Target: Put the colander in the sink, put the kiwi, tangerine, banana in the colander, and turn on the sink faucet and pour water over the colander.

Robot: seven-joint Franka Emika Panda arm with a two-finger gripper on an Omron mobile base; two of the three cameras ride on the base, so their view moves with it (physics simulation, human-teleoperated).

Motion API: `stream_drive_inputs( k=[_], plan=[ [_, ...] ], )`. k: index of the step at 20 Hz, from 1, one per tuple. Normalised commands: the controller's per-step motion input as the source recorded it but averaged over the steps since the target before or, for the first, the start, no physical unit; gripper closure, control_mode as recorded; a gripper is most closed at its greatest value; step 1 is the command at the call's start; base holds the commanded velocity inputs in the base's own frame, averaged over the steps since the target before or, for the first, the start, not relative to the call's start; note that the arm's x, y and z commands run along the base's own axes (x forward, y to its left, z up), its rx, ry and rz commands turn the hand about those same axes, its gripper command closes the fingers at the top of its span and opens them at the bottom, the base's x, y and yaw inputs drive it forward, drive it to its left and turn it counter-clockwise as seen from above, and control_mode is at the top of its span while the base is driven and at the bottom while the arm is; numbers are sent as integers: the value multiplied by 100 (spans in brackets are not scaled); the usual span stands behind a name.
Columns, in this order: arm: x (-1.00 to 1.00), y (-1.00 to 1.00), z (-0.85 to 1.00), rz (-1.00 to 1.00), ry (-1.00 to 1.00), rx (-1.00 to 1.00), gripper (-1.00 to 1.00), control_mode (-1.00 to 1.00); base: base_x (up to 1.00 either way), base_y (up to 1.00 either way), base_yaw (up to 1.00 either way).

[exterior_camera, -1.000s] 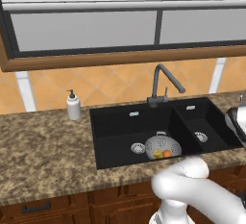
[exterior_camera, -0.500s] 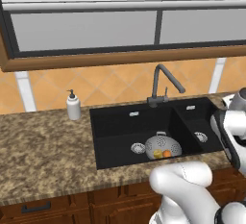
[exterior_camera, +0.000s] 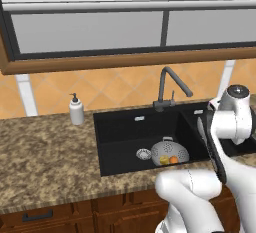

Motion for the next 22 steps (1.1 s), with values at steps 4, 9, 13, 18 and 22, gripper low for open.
stream_drive_inputs(
  k=[4,9,13,18,22],
  plan=[
    [-33,86,11,0,10,0,100,-100,0,0,0],
    [-41,80,8,-5,0,0,100,-100,0,0,0],
    [2,90,11,-19,0,-1,100,-100,0,0,0],
    [40,92,2,-17,1,-1,100,-100,0,0,0],
    [54,48,0,-3,0,0,100,-100,0,0,0]
  ],
)
